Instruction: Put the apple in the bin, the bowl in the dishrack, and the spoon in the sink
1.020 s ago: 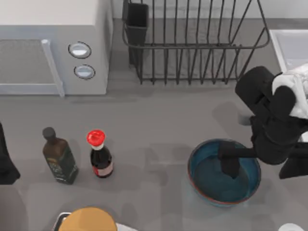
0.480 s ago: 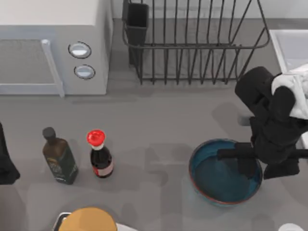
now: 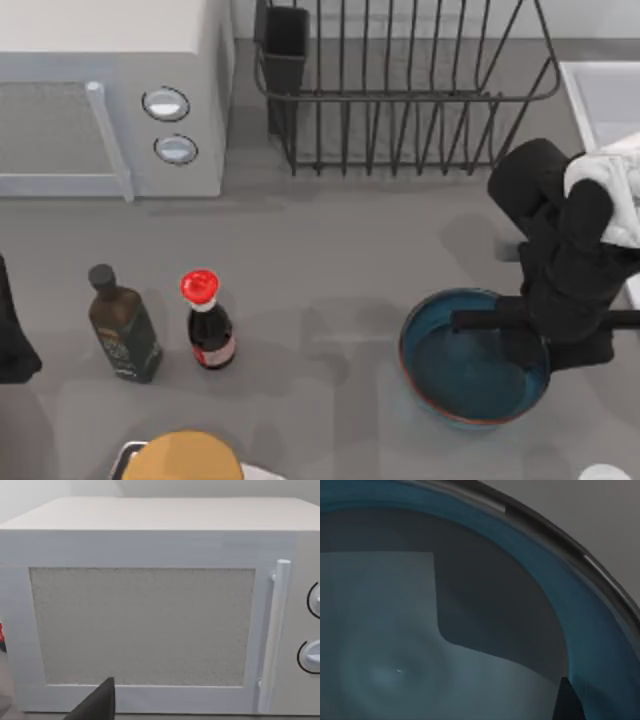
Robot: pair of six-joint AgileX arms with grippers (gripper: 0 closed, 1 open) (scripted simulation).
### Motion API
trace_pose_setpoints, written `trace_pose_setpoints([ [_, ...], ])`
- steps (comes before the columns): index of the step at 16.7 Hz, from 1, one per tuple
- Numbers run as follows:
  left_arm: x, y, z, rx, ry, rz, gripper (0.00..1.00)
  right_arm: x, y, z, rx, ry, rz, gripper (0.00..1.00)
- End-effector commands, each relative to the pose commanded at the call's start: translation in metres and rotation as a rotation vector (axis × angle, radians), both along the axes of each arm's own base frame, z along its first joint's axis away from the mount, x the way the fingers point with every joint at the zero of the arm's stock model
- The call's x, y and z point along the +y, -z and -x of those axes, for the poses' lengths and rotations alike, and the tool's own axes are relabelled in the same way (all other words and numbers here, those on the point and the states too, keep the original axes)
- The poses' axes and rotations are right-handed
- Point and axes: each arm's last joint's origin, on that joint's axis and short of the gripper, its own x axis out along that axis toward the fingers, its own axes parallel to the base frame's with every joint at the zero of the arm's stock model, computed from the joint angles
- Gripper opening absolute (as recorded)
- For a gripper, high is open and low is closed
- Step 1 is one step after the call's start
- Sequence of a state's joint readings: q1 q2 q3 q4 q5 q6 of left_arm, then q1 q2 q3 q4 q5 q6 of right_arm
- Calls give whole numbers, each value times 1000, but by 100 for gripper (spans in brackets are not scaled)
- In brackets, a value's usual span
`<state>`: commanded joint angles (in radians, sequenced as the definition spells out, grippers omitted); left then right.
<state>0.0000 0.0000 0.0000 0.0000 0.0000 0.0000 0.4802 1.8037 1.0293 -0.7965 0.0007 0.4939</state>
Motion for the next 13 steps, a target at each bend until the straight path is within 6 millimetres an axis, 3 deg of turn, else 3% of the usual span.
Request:
trace_pose_setpoints([
  [6,0,0,0,0,0,0,100,2,-11,-3,-6,-1,-2,0],
  [13,0,0,0,0,0,0,100,1,-87,-2,10,1,6,0],
])
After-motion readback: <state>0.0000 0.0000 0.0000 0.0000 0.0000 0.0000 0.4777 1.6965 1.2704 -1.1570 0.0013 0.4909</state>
